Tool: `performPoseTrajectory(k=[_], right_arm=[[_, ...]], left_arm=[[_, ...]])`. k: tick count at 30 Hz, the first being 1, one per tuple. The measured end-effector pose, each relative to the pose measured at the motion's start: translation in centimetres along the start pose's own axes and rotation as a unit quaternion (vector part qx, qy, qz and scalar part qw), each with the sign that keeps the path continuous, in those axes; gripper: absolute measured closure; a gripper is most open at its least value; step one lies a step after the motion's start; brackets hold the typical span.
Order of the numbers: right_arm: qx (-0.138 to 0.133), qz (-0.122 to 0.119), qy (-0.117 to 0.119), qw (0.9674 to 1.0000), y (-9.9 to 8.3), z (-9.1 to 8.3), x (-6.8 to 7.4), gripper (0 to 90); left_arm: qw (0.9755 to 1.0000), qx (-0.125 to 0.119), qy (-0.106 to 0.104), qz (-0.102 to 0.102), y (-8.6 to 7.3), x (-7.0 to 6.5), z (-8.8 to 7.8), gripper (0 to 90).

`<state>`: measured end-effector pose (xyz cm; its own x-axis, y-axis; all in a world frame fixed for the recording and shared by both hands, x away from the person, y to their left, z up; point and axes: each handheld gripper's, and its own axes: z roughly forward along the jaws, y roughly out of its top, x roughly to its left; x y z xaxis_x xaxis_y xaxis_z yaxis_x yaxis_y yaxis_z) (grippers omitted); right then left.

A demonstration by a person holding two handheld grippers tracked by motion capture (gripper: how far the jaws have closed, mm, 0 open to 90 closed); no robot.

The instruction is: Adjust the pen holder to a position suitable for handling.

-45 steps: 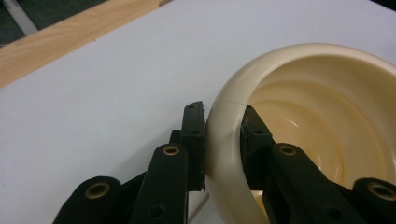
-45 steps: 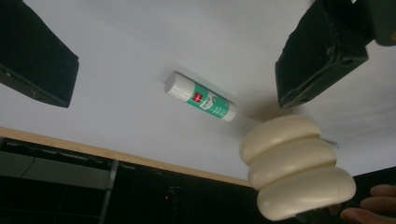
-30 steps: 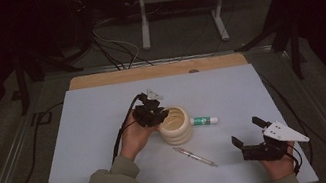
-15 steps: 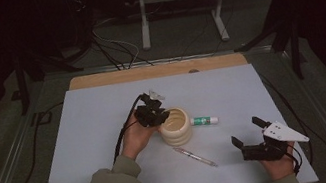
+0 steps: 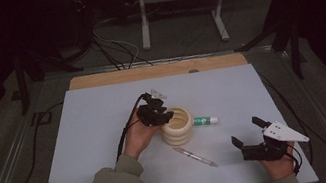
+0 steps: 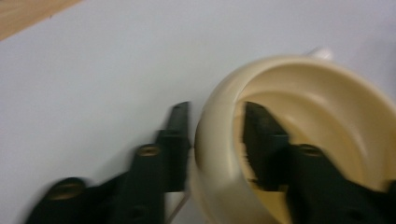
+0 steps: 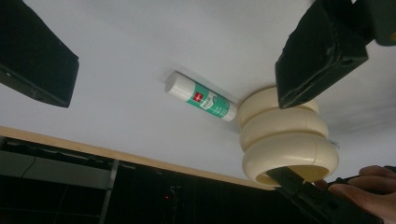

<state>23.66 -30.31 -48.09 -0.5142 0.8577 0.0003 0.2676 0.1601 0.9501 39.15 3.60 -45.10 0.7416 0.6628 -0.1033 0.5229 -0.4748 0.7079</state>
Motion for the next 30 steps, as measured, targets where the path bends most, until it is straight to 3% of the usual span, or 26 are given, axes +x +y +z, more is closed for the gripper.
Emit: performPoseTrajectory(k=[3, 5, 6, 8, 13, 14, 20, 23, 30], right_arm=[[-0.001, 0.000, 0.000, 1.0000, 0.0, 0.0, 0.0, 0.2], [-0.001, 0.001, 0.000, 1.0000, 0.0, 0.0, 0.0, 0.2], [-0.001, 0.001, 0.000, 1.0000, 0.0, 0.0, 0.0, 0.2], [-0.001, 0.001, -0.001, 1.0000, 0.0, 0.0, 0.0, 0.2], [0.001, 0.002, -0.003, 1.0000, 0.0, 0.0, 0.0, 0.2], [0.000, 0.002, -0.003, 1.0000, 0.0, 0.0, 0.0, 0.2], [0.001, 0.002, -0.001, 1.0000, 0.0, 0.0, 0.0, 0.2], [0.002, 0.002, -0.001, 1.0000, 0.0, 0.0, 0.0, 0.2], [0.002, 0.002, 0.000, 1.0000, 0.0, 0.1, 0.1, 0.2]], left_arm=[[0.9998, -0.018, 0.002, -0.002, 0.0, 0.0, -0.2, 37.7], [0.9993, -0.035, 0.009, 0.000, 0.1, -0.2, -0.4, 34.3], [0.9989, -0.046, 0.011, -0.001, 0.2, -0.2, -0.7, 25.3], [0.9985, -0.055, 0.009, -0.004, 0.2, -0.1, -0.9, 15.7], [0.9976, -0.069, 0.002, -0.013, 0.2, 0.1, -1.3, 3.4], [0.9963, -0.083, -0.001, -0.023, 0.0, 0.3, -1.6, 1.0], [0.9938, -0.105, 0.022, -0.032, -0.4, 0.8, -2.5, 0.2], [0.9916, -0.122, 0.023, -0.037, -0.6, 1.0, -3.1, 0.2], [0.9863, -0.160, 0.038, -0.019, -1.1, 1.1, -4.2, 0.3]])
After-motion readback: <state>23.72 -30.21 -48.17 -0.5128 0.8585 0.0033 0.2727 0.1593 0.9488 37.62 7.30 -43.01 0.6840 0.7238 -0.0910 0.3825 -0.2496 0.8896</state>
